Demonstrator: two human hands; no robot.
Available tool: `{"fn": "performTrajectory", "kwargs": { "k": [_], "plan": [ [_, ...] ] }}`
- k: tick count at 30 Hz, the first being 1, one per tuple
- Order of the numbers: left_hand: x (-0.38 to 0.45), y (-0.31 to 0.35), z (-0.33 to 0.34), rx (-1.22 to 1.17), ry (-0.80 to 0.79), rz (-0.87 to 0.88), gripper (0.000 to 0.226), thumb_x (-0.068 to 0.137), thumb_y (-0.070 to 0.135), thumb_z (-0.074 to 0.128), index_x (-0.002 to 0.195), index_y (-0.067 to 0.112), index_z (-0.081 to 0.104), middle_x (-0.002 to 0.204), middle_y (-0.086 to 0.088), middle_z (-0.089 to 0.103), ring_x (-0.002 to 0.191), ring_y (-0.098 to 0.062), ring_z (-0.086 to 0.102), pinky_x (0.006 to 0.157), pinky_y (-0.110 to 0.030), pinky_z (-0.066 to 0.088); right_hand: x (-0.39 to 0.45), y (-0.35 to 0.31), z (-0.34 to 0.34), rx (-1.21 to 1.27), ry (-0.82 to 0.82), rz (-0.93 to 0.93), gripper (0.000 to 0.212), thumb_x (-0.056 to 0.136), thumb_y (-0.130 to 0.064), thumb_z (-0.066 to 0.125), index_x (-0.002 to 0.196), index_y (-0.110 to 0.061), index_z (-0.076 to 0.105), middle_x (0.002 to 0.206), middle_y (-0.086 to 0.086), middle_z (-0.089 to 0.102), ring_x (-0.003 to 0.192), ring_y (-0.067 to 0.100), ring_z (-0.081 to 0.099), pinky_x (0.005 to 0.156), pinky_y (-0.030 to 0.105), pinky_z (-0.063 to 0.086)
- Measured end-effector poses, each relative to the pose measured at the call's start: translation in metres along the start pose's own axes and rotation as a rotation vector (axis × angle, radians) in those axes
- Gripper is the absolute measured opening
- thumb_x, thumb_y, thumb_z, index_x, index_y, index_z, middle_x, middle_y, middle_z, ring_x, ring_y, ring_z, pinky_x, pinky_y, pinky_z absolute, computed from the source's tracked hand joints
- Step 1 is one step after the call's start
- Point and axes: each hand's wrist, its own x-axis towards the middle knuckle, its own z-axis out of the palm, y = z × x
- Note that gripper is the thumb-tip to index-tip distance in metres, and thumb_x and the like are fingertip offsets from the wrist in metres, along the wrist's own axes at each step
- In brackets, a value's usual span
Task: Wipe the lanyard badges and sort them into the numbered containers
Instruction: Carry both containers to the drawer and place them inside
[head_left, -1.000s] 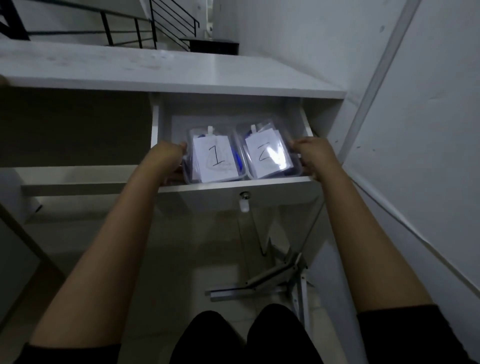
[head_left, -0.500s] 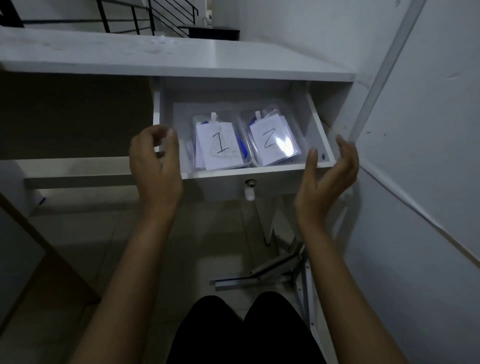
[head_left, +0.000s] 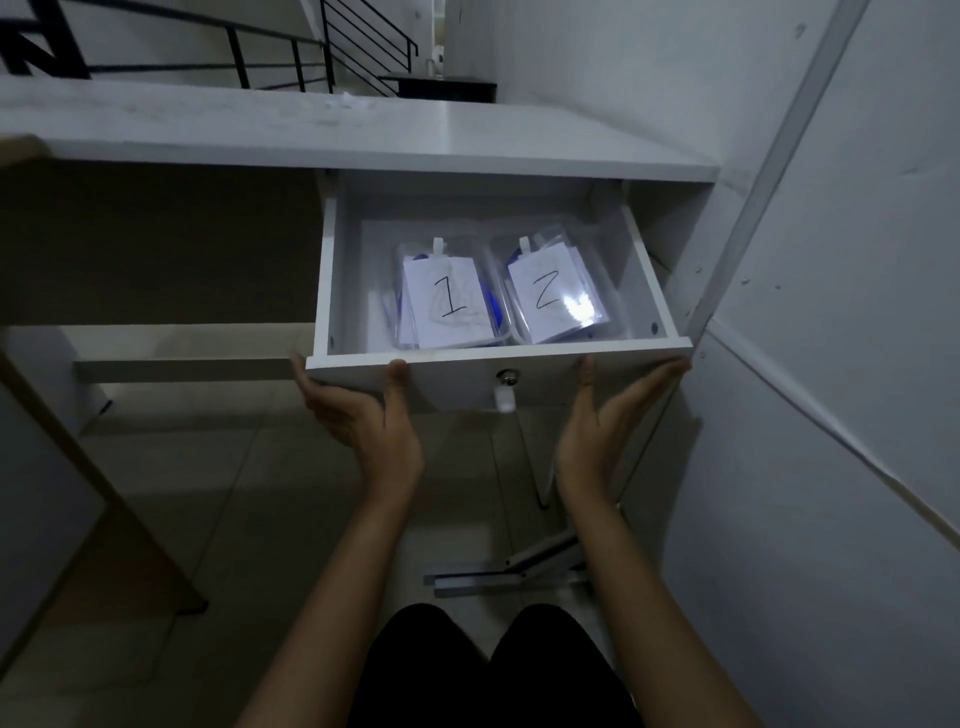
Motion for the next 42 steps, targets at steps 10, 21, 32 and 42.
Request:
{"fn": "performTrajectory", "kwargs": {
  "k": [10,21,32,42],
  "plan": [
    [0.019,0.016,0.014,0.002,0.047,0.075,0.101,0.083,0.053,0.062,0.152,0.018,-0.002,0.155,-0.017,0.013,0.141,-0.031,0.022,0.112,-0.055,0.033,0.014,-0.017,0.014,0.184,0.075,-0.036,0.085,0.092,-0.024,0.063,0.151,0.004,0.009,0.162,0.019,-0.004,0.152,0.023,0.004,0.115,0.008,0.013],
    [0.073,0.047,0.060,0.083,0.152,0.080,0.113,0.083,0.059,0.061,0.152,0.010,-0.013,0.160,-0.019,0.000,0.148,-0.035,0.004,0.119,-0.058,0.002,0.070,-0.047,0.056,0.263,0.107,-0.093,0.084,0.092,-0.022,0.066,0.148,0.008,0.012,0.156,0.000,0.005,0.141,0.002,0.015,0.099,-0.004,0.025],
    [0.123,-0.003,0.082,0.327,-0.036,0.467,0.076,0.102,0.036,0.040,0.151,-0.003,-0.004,0.159,-0.024,-0.011,0.148,-0.034,-0.012,0.118,-0.038,-0.015,0.108,-0.037,0.092,0.076,0.019,-0.127,0.061,0.095,-0.022,0.063,0.146,-0.005,0.035,0.157,0.023,0.012,0.144,0.032,0.026,0.102,0.002,0.026],
    [0.160,-0.012,0.097,0.464,-0.151,0.426,0.068,0.103,0.037,0.024,0.152,0.000,-0.006,0.160,-0.020,-0.011,0.149,-0.032,-0.013,0.120,-0.042,-0.012,0.136,-0.015,0.114,0.027,-0.172,-0.062,0.054,0.107,-0.038,0.020,0.156,-0.026,0.000,0.164,0.000,-0.009,0.151,0.014,-0.007,0.120,0.027,0.002]
  ]
}}
